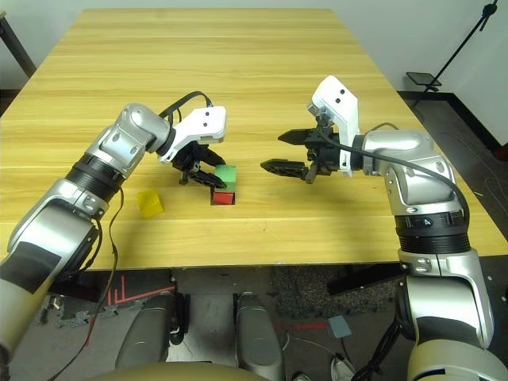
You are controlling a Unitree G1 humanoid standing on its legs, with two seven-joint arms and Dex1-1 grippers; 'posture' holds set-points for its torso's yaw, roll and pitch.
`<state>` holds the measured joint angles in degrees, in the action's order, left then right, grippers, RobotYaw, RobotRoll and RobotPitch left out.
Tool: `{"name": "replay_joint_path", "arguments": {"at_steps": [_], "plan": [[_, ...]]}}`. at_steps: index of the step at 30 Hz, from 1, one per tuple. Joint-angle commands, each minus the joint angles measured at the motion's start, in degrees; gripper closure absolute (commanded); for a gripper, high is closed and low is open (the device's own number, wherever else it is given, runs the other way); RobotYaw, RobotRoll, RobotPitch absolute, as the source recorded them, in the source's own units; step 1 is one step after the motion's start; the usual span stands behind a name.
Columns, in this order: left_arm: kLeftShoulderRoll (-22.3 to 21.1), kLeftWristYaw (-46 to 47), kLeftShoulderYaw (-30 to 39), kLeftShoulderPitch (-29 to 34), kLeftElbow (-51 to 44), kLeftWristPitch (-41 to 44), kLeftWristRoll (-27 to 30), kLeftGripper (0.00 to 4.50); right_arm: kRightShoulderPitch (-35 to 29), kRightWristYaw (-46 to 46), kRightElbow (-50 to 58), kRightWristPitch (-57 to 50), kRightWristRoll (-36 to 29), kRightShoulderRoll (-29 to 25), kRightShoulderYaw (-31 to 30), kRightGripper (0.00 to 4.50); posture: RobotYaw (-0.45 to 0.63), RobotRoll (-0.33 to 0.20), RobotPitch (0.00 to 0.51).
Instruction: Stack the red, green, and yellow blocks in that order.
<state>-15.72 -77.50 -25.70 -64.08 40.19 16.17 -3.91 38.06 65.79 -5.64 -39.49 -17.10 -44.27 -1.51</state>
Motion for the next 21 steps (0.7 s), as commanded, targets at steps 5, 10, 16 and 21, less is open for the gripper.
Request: {"name": "replay_joint_path", "arguments": {"at_steps": [5, 10, 16, 21], "plan": [[0.2, -0.8, 0.6, 1.2, -0.9, 1.2, 0.4, 0.10, 1.2, -0.5, -1.5, 0.4, -0.7, 0.1, 0.1, 0.00, 0.07, -0.121, 0.083], [-0.4, -0.3, 1.8, 1.6, -3.4, 3.0, 1.1, 0.04, 1.7, -0.5, -2.8, 1.1, -0.4, 0.3, 0.0, 0.00, 0.09, -0.123, 0.073], [-9.8, 1.5, 5.1, 7.7, -27.5, 25.4, 3.0, 0.04, 3.0, 0.2, -4.6, 2.4, -0.2, 0.5, -0.3, 0.00, 0.14, -0.115, 0.068], [-19.5, 6.8, 7.5, 18.0, -46.8, 43.3, 3.8, 0.04, 4.4, 0.5, -6.0, 3.0, -0.1, 1.7, -1.2, 0.00, 0.18, -0.115, 0.068]]}}
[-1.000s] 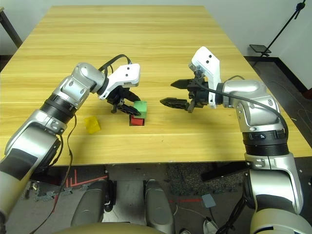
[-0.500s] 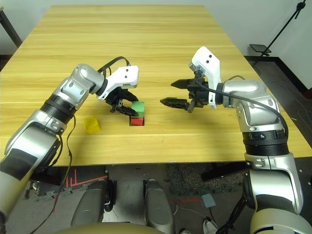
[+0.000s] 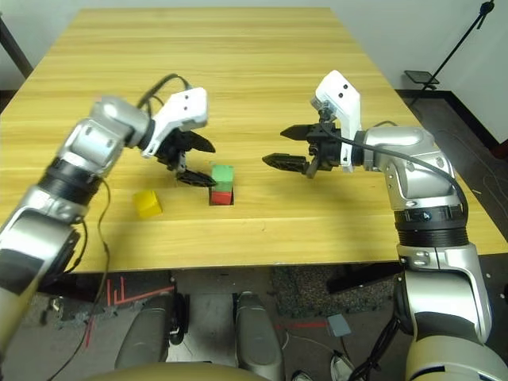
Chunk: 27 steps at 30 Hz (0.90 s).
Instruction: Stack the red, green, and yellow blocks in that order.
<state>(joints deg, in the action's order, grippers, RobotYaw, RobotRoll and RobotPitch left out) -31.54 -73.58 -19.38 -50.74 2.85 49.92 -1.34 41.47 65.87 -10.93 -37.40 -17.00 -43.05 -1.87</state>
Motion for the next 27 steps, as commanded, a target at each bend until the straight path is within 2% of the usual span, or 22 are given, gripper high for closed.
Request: {"name": "replay_joint_path", "arguments": {"at_steps": [1, 4, 8, 14, 19, 22, 27], "plan": [[-5.0, 4.2, 1.7, 7.0, -12.3, 11.3, 1.5, 0.04, 1.3, 0.7, -1.1, 1.2, -0.1, 0.6, -1.1, 0.00, 0.19, -0.117, 0.068], [-5.1, 9.7, 4.3, 12.7, -16.6, 14.2, 2.8, 0.04, 2.4, 1.2, -2.5, 1.8, 0.4, 1.3, -1.8, 0.00, 0.21, -0.124, 0.069], [-6.0, 15.0, 4.2, 17.0, -16.6, 11.7, 2.6, 0.04, 4.1, 2.0, -4.4, 2.8, 0.8, 2.3, -3.0, 0.00, 0.23, -0.134, 0.070], [-6.1, 18.4, 4.2, 19.4, -15.2, 9.6, 4.1, 0.04, 5.9, 2.7, -6.1, 3.3, 1.1, 3.0, -3.9, 0.00, 0.24, -0.146, 0.074], [-8.3, 18.5, 1.6, 21.1, -13.2, 5.9, 4.2, 0.04, 6.2, 2.7, -5.9, 2.9, 0.9, 3.0, -4.1, 0.00, 0.24, -0.150, 0.082], [-10.7, 16.6, -0.5, 21.2, -13.5, 4.5, 4.6, 0.59, 5.7, 2.6, -5.5, 2.7, 0.6, 2.9, -4.0, 0.00, 0.23, -0.147, 0.089], [-11.6, 15.0, -0.1, 17.3, -14.9, 7.3, 7.2, 2.36, 4.6, 2.3, -4.4, 2.1, 0.2, 2.5, -3.5, 0.00, 0.22, -0.141, 0.092]]}}
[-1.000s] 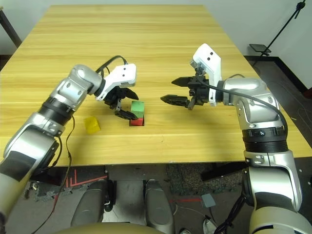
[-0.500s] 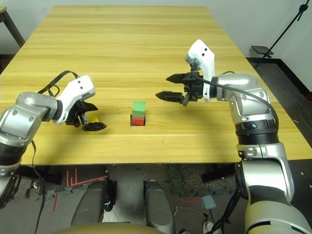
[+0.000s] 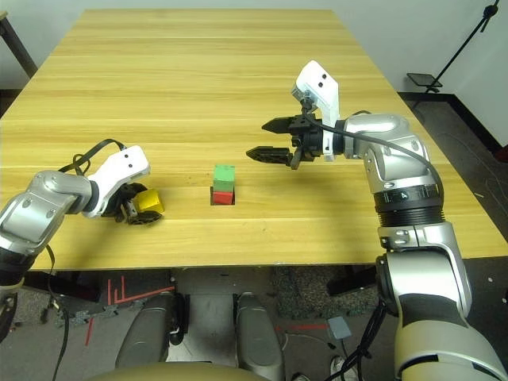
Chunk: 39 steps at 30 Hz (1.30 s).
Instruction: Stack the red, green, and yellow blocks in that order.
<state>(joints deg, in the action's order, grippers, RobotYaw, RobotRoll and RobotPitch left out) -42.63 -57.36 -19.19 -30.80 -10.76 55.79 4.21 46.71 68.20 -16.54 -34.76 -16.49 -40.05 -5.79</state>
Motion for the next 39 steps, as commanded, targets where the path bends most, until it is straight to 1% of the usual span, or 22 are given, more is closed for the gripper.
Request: {"name": "replay_joint_path", "arguments": {"at_steps": [1, 4, 5, 9, 12, 14, 16, 18, 22, 26, 30, 39], "plan": [[-0.5, -2.1, -0.2, -4.6, -1.8, 2.6, 2.7, 2.46, -0.9, -0.1, 1.6, -0.8, -0.4, -0.6, 0.5, 0.00, 0.22, -0.140, 0.092], [0.2, -3.8, -0.6, -11.0, -2.1, 4.5, 5.0, 2.46, -1.6, -0.4, 2.4, -1.2, -0.7, -0.8, 0.8, 0.00, 0.21, -0.133, 0.091], [0.9, -4.5, -1.1, -14.2, -1.6, 4.6, 5.6, 2.46, -2.0, -0.5, 2.7, -1.3, -0.8, -0.9, 0.9, 0.00, 0.21, -0.129, 0.090], [5.7, -6.9, -3.6, -24.2, 2.7, 4.2, 7.8, 2.46, -3.4, -1.0, 4.1, -2.0, -1.2, -1.2, 1.4, 0.00, 0.19, -0.115, 0.085], [8.9, -9.7, -7.4, -29.2, 9.2, 0.0, 6.9, 2.46, -4.6, -1.6, 5.6, -2.8, -1.5, -1.2, 1.8, 0.00, 0.17, -0.106, 0.083], [11.4, -12.0, -10.4, -32.7, 15.8, -3.9, 5.3, 2.46, -5.5, -2.3, 6.6, -3.1, -1.7, -1.2, 2.3, 0.00, 0.15, -0.102, 0.082], [13.4, -14.6, -12.8, -35.5, 22.0, -9.5, 3.6, 2.46, -6.6, -2.9, 7.9, -3.8, -2.0, -1.2, 2.8, 0.00, 0.13, -0.097, 0.081], [14.5, -16.5, -13.7, -36.9, 26.0, -12.5, 2.7, 2.46, -7.3, -3.3, 9.0, -4.4, -2.2, -1.1, 3.1, 0.00, 0.12, -0.091, 0.082], [18.5, -19.6, -15.5, -40.9, 38.9, -24.2, -1.5, 2.46, -9.6, -5.0, 11.6, -5.7, -3.3, -1.2, 4.4, 0.00, 0.08, -0.084, 0.080], [21.2, -21.0, -14.6, -42.8, 46.0, -29.9, -3.7, 2.46, -10.9, -5.8, 13.0, -6.4, -4.0, -2.0, 5.3, 0.00, 0.06, -0.080, 0.078], [22.8, -21.9, -13.7, -43.0, 48.7, -32.4, -5.4, 2.46, -11.8, -6.3, 13.9, -6.9, -4.2, -2.5, 5.9, 0.00, 0.05, -0.079, 0.081], [24.7, -22.9, -12.6, -42.0, 49.7, -33.1, -7.7, 2.46, -12.9, -7.2, 14.9, -7.6, -5.2, -3.2, 6.0, 0.00, 0.04, -0.077, 0.096]]}}
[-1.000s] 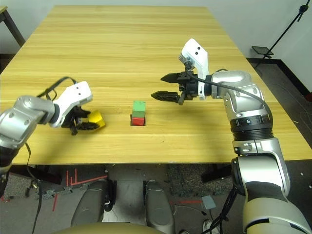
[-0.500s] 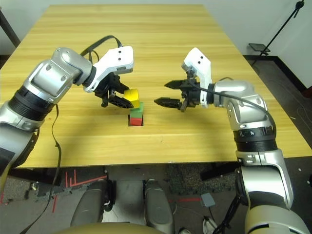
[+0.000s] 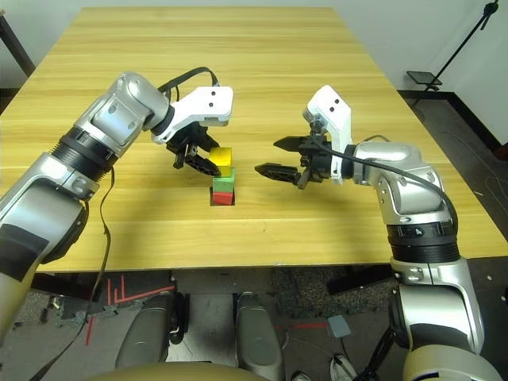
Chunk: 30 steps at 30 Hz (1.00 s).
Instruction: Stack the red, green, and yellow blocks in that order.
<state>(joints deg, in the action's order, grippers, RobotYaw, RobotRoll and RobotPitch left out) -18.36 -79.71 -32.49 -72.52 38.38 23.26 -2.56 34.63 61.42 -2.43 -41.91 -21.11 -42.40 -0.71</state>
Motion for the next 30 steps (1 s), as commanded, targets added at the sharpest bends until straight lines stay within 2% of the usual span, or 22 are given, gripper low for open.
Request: {"name": "replay_joint_path", "arguments": {"at_steps": [1, 23, 27, 30], "plan": [[0.5, -0.6, 0.8, -0.3, 0.5, -0.4, -1.1, 2.46, -0.9, -0.5, 0.8, -0.4, -0.7, -0.9, 0.9, 0.00, 0.04, -0.077, 0.097], [1.3, -1.9, 1.6, 1.6, -4.6, 3.9, -1.9, 2.46, -0.5, -0.5, -0.9, 0.5, -0.4, -1.1, 0.1, 0.00, 0.05, -0.083, 0.096], [1.4, -1.0, 1.6, 2.7, -6.1, 4.6, -1.9, 1.20, 0.0, -0.6, -1.5, 0.7, -0.3, -1.0, 0.1, 0.00, 0.05, -0.089, 0.089], [0.1, -0.3, 4.3, 4.1, -9.9, 6.9, 0.1, 0.17, 0.1, -0.7, -2.0, 1.1, -0.8, -0.8, 1.0, 0.00, 0.06, -0.099, 0.078]]}}
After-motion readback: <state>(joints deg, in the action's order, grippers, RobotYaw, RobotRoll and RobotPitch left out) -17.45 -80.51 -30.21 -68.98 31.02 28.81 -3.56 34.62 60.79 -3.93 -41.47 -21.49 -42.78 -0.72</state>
